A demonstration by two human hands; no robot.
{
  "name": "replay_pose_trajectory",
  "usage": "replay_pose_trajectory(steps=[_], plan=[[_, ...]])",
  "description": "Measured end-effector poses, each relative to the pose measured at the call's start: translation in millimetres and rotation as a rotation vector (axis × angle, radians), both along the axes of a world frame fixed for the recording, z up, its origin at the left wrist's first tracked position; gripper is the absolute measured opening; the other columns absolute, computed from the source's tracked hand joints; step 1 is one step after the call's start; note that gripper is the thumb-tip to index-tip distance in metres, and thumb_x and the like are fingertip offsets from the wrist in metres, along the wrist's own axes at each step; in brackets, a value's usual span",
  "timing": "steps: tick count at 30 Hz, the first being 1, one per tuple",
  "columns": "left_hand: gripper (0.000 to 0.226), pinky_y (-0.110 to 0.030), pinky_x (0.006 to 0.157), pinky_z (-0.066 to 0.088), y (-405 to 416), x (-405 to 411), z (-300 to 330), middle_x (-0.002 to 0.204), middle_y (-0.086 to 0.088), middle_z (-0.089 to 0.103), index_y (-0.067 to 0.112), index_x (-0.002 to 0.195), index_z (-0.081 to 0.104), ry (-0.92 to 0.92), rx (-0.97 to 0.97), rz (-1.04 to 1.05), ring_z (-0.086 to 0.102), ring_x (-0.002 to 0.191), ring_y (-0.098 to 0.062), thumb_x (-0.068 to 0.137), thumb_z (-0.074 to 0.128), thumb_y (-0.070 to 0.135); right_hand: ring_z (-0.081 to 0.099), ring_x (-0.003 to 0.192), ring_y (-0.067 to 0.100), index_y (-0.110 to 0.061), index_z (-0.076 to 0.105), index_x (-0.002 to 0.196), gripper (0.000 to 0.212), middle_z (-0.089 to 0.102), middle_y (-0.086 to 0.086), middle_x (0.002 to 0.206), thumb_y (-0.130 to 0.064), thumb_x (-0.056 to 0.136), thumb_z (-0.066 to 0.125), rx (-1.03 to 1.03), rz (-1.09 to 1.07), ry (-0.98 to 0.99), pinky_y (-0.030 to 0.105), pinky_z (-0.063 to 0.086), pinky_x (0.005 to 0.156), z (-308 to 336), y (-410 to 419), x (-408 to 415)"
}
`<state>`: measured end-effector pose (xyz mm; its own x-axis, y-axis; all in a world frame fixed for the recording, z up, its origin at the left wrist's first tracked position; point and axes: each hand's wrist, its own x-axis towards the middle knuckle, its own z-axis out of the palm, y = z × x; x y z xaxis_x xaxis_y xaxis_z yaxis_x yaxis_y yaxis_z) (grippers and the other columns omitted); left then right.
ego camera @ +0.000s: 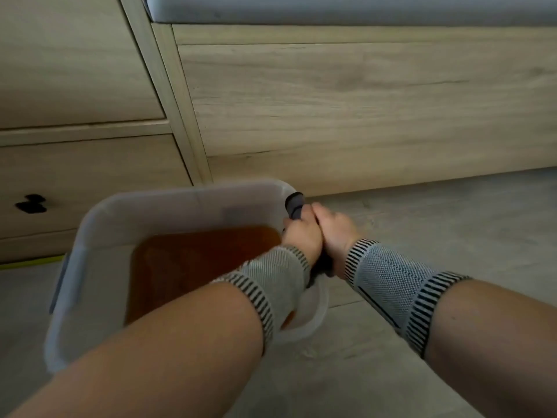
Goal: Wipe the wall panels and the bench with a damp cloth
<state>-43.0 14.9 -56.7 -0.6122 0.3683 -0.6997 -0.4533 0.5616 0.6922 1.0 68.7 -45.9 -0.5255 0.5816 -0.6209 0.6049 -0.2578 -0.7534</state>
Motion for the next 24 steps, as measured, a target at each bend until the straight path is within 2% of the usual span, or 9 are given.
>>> replay_pose_trajectory(steps=[2, 4, 7, 12, 14, 16, 19, 21, 24], plan=[[0.06, -0.047, 0.104, 0.044, 0.8, 7.4, -14.4, 0.139, -0.019, 0.05, 0.014, 0.146, 0.031, 0.062, -0.049, -0.007, 0.055, 0.121, -0.037, 0.103, 0.024, 0.053, 0.063, 0.094, 0.031, -0.014, 0.061, 0.116, 0.042, 0.067, 0.011, 0.108, -0.049, 0.097, 0.046, -0.156, -0.123, 0.012, 0.045, 0.054, 0.082, -4.7, 5.1, 2.1], [0.059, -0.04, 0.1, 0.043, -3.9, 1.9, -22.5, 0.138, -0.018, 0.049, 0.013, 0.141, 0.035, 0.212, -0.15, -0.031, 0.053, 0.121, -0.037, 0.102, 0.025, 0.056, 0.059, 0.094, 0.023, -0.015, 0.058, 0.124, 0.049, 0.063, 0.003, 0.117, -0.052, 0.097, 0.042, -0.166, -0.118, -0.042, 0.042, 0.051, 0.083, -13.5, 18.4, 7.2], [0.059, -0.037, 0.083, 0.042, -10.0, -5.6, -21.3, 0.13, -0.018, 0.056, 0.007, 0.133, 0.039, 0.283, -0.152, -0.041, 0.058, 0.115, -0.035, 0.102, 0.025, 0.056, 0.06, 0.097, 0.027, -0.015, 0.057, 0.122, 0.049, 0.063, 0.01, 0.119, -0.054, 0.098, 0.04, -0.192, -0.098, -0.138, 0.04, 0.052, 0.079, -26.1, 22.4, 13.6], [0.054, -0.032, 0.079, 0.036, -28.0, -19.2, -27.8, 0.125, -0.017, 0.057, 0.007, 0.128, 0.041, 0.382, -0.216, -0.114, 0.056, 0.115, -0.035, 0.103, 0.026, 0.053, 0.052, 0.086, 0.026, -0.008, 0.058, 0.098, 0.029, 0.057, 0.009, 0.093, -0.029, 0.103, 0.038, 0.619, 0.134, -0.252, 0.029, 0.037, 0.073, -33.4, 25.5, 3.6], [0.054, -0.034, 0.082, 0.037, -29.5, -12.8, -32.0, 0.132, -0.015, 0.053, 0.01, 0.13, 0.038, 0.349, -0.25, -0.153, 0.053, 0.119, -0.035, 0.102, 0.029, 0.056, 0.056, 0.095, 0.028, -0.005, 0.06, 0.108, 0.034, 0.062, 0.017, 0.106, -0.024, 0.105, 0.033, 0.621, 0.329, -0.38, 0.031, 0.038, 0.076, -39.7, 22.9, 4.4], [0.056, -0.042, 0.099, 0.039, -28.5, -13.5, -27.5, 0.145, -0.013, 0.039, 0.013, 0.138, 0.034, 0.402, -0.271, -0.1, 0.044, 0.13, -0.034, 0.1, 0.038, 0.054, 0.056, 0.112, 0.031, -0.002, 0.057, 0.123, 0.037, 0.06, 0.018, 0.123, -0.022, 0.105, 0.032, 0.599, 0.371, -0.443, 0.033, 0.041, 0.089, -40.1, 28.0, 3.8], [0.057, -0.043, 0.114, 0.031, -23.4, -26.1, -10.4, 0.155, -0.008, 0.028, 0.013, 0.149, 0.03, 0.467, -0.127, 0.12, 0.033, 0.141, -0.029, 0.102, 0.045, 0.04, 0.054, 0.118, 0.029, -0.009, 0.054, 0.131, 0.034, 0.054, 0.014, 0.133, -0.023, 0.101, 0.044, 0.644, -0.035, -0.173, 0.03, 0.039, 0.096, -23.2, 36.7, 0.1], [0.053, -0.037, 0.108, 0.036, -15.7, -21.7, -10.6, 0.15, -0.014, 0.039, 0.01, 0.148, 0.036, 0.265, 0.03, 0.168, 0.043, 0.135, -0.031, 0.104, 0.039, 0.04, 0.055, 0.118, 0.031, -0.007, 0.056, 0.129, 0.038, 0.057, 0.017, 0.131, -0.032, 0.101, 0.045, 0.439, -0.054, -0.014, 0.033, 0.041, 0.103, -19.5, 23.2, -8.6], [0.059, -0.037, 0.1, 0.041, -3.2, 0.1, -21.2, 0.144, -0.016, 0.048, 0.013, 0.149, 0.032, -0.009, 0.115, 0.091, 0.052, 0.125, -0.032, 0.104, 0.027, 0.051, 0.063, 0.103, 0.035, -0.007, 0.065, 0.114, 0.05, 0.067, 0.02, 0.11, -0.051, 0.095, 0.049, -0.081, -0.038, -0.012, 0.051, 0.049, 0.096, -26.2, 1.4, -10.9]])
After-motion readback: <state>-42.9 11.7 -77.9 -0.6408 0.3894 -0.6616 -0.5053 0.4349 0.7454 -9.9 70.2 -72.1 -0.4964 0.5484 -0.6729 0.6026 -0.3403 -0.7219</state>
